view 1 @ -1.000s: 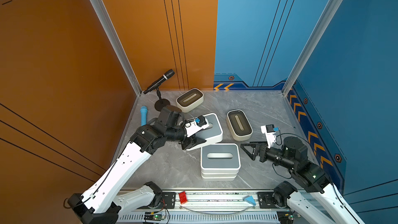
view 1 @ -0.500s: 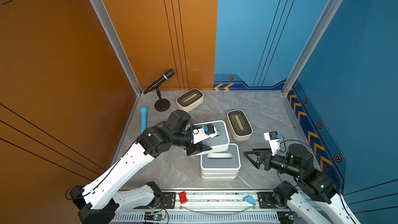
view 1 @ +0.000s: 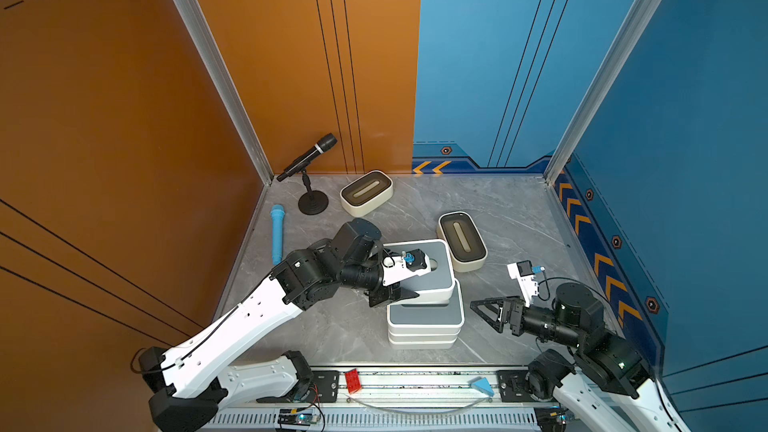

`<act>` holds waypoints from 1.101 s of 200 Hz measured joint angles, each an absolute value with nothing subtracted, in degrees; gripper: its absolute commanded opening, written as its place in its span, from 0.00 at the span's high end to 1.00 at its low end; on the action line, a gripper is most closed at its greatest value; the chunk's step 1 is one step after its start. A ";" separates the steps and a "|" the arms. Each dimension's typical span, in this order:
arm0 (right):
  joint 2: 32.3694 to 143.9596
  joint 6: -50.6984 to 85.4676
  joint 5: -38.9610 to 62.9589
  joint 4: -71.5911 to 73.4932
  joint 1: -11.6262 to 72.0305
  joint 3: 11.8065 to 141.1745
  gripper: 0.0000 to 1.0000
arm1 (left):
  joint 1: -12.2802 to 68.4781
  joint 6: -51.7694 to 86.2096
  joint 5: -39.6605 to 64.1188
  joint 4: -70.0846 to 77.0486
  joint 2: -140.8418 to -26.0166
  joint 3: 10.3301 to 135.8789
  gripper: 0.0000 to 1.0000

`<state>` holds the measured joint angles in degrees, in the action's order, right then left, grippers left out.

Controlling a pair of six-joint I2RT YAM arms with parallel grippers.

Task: Stack the tissue boxes
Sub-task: Place the tissue box at the tissue box.

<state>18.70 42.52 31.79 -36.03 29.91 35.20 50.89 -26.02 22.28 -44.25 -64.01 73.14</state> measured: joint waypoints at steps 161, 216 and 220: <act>14.13 45.17 31.99 -37.56 29.26 34.74 0.00 | 56.60 -23.97 19.00 -39.57 -64.69 69.38 0.72; 14.04 45.54 32.99 -37.58 29.23 34.74 0.00 | 56.71 -23.97 19.05 -38.81 -64.75 68.97 0.72; 14.02 45.54 33.04 -37.58 29.26 34.74 0.00 | 56.71 -23.97 19.05 -38.76 -64.84 68.93 0.72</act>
<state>14.02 45.54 33.04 -37.58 29.26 34.74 56.71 -23.97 19.05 -38.76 -64.84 68.93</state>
